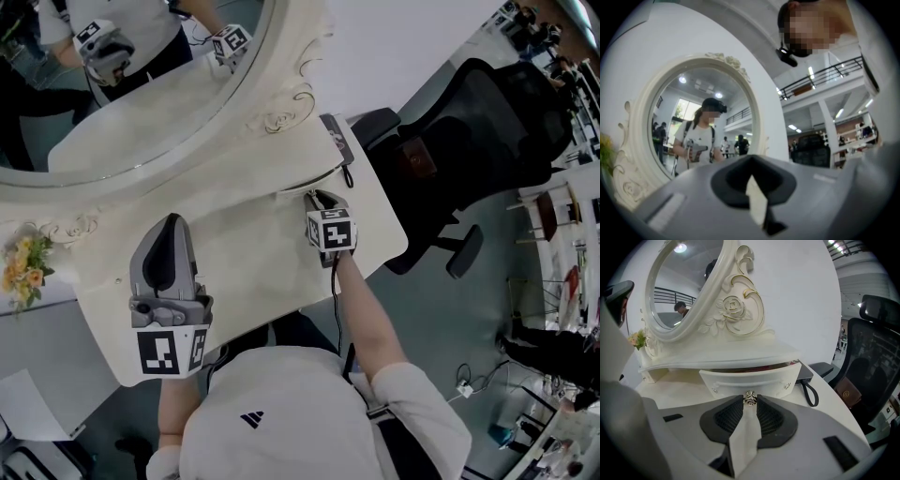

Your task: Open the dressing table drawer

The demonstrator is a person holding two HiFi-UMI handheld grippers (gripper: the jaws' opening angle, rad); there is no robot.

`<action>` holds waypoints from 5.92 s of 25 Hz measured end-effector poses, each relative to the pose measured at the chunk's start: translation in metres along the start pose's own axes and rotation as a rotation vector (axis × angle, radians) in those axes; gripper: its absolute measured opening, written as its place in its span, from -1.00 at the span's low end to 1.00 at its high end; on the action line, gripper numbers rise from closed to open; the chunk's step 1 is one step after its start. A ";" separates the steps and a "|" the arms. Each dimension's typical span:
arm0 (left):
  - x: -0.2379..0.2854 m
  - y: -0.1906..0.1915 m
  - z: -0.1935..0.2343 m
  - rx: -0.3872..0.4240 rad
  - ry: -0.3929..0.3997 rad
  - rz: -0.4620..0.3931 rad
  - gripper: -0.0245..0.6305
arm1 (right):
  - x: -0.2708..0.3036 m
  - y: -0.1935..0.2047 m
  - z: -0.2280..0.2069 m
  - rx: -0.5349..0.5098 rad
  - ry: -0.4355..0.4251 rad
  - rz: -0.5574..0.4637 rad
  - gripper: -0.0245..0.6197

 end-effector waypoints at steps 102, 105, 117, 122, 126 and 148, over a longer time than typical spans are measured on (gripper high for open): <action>0.042 -0.011 -0.039 -0.020 0.203 -0.076 -0.90 | -0.131 -0.016 0.019 0.086 -0.013 -0.363 -0.93; 0.037 -0.015 -0.043 -0.021 0.216 -0.085 -0.90 | -0.151 -0.024 0.024 0.078 -0.008 -0.416 -0.93; 0.018 -0.027 -0.058 -0.023 0.266 -0.118 -0.90 | -0.222 -0.046 0.037 0.099 0.026 -0.604 -0.93; 0.013 -0.032 -0.064 -0.024 0.295 -0.137 -0.91 | -0.246 -0.051 0.039 0.100 0.050 -0.658 -0.93; 0.009 -0.036 -0.064 -0.021 0.305 -0.145 -0.90 | -0.264 -0.055 0.043 0.104 0.062 -0.702 -0.93; -0.017 -0.044 -0.064 -0.033 0.336 -0.164 -0.90 | -0.340 -0.047 0.067 0.066 0.173 -0.847 -0.93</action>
Point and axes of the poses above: the fingertips, and each gripper's own axes: x forward along the fingers, z to its left, y out of its underside, the point moved 2 cm from there along -x, backward along the fingers, and after that the axes turned 11 degrees about x, right-handed, at the moved point
